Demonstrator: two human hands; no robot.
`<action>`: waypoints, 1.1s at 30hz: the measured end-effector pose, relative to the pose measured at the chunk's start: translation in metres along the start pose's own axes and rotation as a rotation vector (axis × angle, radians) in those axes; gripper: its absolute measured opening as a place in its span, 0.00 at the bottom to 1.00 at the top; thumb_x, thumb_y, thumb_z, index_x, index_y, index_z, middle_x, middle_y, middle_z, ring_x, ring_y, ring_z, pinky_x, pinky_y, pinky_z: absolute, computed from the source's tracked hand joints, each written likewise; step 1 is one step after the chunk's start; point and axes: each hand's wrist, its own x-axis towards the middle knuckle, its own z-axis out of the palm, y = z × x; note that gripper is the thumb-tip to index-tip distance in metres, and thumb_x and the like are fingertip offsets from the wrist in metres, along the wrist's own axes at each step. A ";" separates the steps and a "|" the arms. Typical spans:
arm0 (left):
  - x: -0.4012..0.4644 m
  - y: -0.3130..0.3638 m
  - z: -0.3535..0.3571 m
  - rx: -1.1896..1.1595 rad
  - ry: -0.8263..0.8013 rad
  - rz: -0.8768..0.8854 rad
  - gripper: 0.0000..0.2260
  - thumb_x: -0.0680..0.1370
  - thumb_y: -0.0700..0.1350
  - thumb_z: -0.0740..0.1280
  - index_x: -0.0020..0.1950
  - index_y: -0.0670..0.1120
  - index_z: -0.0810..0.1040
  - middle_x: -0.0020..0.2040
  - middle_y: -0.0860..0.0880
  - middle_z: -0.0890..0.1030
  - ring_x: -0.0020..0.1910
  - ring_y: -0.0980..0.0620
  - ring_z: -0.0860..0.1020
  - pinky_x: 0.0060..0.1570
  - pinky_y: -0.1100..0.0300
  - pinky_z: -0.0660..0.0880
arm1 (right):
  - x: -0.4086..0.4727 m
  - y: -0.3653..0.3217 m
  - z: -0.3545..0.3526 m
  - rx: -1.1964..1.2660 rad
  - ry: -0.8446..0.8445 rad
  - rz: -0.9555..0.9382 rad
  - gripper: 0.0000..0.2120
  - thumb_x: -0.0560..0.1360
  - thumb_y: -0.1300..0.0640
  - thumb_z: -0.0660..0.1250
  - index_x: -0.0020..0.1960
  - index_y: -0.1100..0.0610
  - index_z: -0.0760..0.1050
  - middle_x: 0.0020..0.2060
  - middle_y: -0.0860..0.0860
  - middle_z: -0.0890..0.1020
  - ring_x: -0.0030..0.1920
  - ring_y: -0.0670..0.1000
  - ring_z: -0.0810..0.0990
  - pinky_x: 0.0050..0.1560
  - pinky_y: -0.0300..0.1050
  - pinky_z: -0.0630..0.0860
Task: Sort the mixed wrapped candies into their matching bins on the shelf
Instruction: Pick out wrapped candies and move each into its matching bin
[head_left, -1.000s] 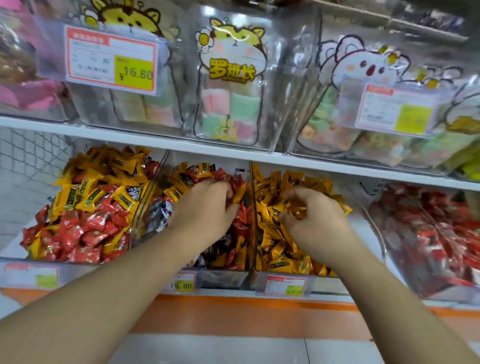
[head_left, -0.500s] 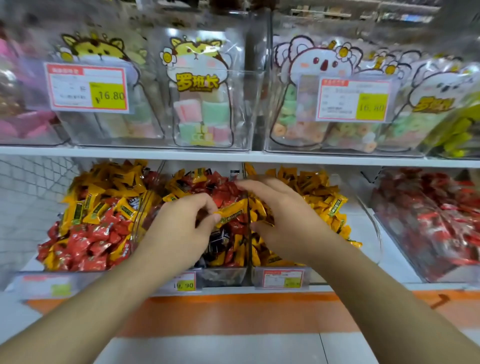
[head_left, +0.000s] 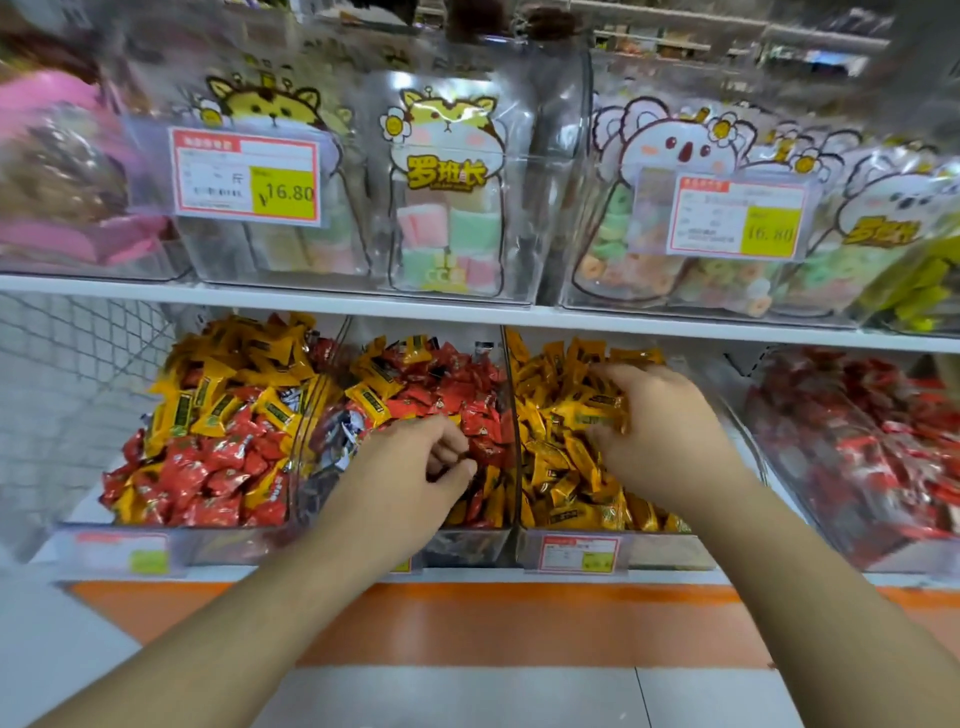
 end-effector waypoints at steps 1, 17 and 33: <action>0.003 -0.001 0.004 0.055 0.002 0.010 0.04 0.80 0.54 0.72 0.52 0.56 0.80 0.48 0.59 0.78 0.47 0.61 0.77 0.48 0.61 0.78 | 0.000 0.000 0.001 0.013 -0.019 0.024 0.30 0.75 0.52 0.73 0.76 0.51 0.71 0.65 0.55 0.78 0.69 0.58 0.73 0.68 0.51 0.72; 0.020 0.006 -0.008 -0.009 0.043 -0.091 0.08 0.80 0.50 0.72 0.41 0.53 0.78 0.37 0.54 0.81 0.34 0.58 0.79 0.29 0.69 0.71 | 0.001 -0.024 0.016 0.162 -0.049 -0.111 0.20 0.79 0.57 0.70 0.70 0.48 0.75 0.67 0.46 0.76 0.68 0.50 0.73 0.59 0.36 0.67; 0.002 0.012 -0.053 -0.168 0.066 -0.098 0.03 0.81 0.50 0.69 0.52 0.59 0.82 0.49 0.61 0.83 0.51 0.65 0.79 0.52 0.64 0.77 | -0.008 -0.028 0.012 0.140 0.116 -0.195 0.15 0.78 0.50 0.72 0.63 0.48 0.81 0.55 0.44 0.82 0.58 0.48 0.79 0.59 0.47 0.78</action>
